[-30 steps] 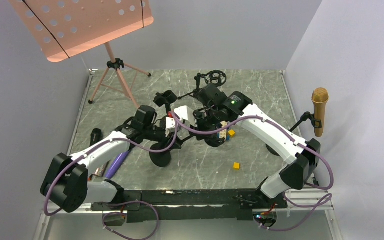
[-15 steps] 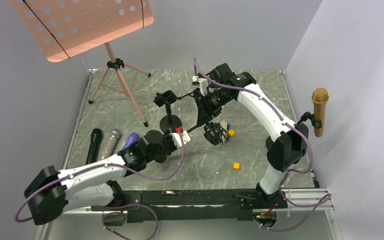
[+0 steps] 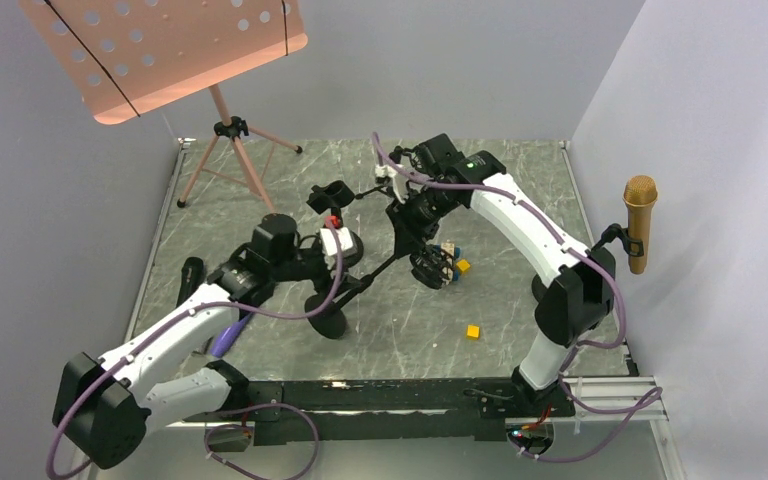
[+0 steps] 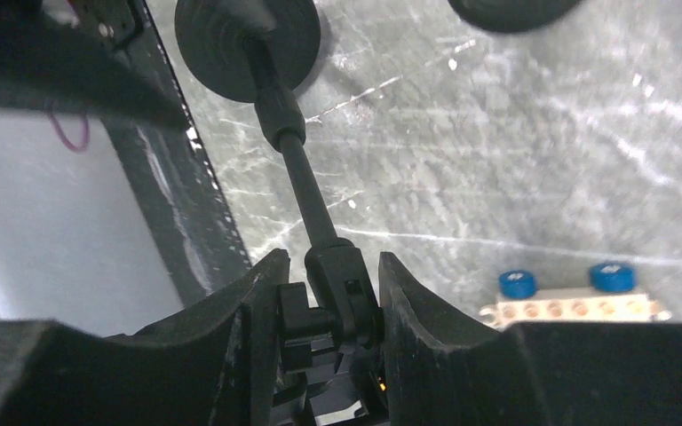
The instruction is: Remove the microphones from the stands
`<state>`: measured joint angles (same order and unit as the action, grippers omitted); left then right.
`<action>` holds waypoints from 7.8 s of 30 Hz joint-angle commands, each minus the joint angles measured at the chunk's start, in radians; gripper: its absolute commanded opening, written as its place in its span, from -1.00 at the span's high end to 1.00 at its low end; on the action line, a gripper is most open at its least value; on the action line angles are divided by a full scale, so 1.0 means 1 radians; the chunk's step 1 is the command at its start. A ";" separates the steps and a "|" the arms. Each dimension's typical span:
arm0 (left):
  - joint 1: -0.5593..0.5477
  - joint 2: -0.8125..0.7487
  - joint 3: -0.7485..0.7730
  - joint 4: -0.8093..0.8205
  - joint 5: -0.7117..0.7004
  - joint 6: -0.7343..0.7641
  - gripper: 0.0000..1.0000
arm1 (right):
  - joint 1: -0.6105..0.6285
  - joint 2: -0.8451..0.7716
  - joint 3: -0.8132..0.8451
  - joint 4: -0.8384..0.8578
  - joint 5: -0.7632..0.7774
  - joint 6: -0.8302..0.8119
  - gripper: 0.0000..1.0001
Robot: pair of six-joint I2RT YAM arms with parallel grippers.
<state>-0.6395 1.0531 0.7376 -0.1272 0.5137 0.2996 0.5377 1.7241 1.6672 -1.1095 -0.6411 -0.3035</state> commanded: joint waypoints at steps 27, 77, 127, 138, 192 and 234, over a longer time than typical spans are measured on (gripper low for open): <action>0.057 0.134 -0.023 0.144 0.299 -0.113 1.00 | 0.262 -0.251 -0.089 0.201 0.343 -0.282 1.00; 0.007 0.169 -0.007 0.237 0.193 -0.199 1.00 | 0.137 -0.178 -0.007 0.179 0.219 -0.061 1.00; -0.007 0.137 -0.005 0.218 0.098 -0.213 1.00 | 0.244 -0.201 -0.028 0.279 0.325 -0.039 1.00; -0.269 0.133 -0.021 0.374 -0.603 -0.316 0.45 | 0.163 -0.098 0.093 0.192 0.265 0.228 1.00; 0.289 -0.142 -0.045 0.134 0.085 -0.441 -0.39 | 0.325 0.007 -0.071 -0.115 0.623 -0.298 0.66; -0.208 0.598 0.614 -0.201 0.154 0.318 -0.36 | -0.317 -0.655 -0.020 0.078 0.326 -0.021 -0.88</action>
<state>-0.8337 1.6310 1.2972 -0.3759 0.6304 0.5621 0.2417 1.0912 1.6127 -1.0466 -0.3161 -0.3325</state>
